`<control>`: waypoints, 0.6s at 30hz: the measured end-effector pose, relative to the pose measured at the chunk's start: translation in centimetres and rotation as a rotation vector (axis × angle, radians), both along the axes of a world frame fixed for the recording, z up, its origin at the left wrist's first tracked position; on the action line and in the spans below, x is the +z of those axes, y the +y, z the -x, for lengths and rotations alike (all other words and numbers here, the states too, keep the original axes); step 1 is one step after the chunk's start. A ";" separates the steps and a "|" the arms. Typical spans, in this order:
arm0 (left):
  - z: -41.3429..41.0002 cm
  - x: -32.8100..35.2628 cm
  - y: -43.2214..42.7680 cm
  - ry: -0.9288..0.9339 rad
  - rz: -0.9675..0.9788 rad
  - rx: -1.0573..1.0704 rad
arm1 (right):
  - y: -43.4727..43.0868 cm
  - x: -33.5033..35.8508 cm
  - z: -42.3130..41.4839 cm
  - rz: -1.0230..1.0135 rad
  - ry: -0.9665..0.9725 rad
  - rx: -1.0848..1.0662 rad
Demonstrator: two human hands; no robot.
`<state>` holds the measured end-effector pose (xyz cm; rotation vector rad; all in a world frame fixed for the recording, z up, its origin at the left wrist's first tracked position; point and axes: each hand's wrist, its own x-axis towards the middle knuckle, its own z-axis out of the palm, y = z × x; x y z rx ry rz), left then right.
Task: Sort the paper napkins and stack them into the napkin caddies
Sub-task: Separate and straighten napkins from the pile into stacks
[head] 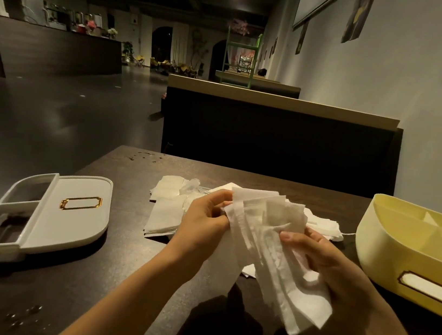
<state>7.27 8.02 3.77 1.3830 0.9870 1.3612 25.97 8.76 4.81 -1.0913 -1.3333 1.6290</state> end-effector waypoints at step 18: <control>0.5 0.3 0.0 -0.073 0.089 0.085 | -2.1 1.0 -0.5 -0.060 0.115 -0.096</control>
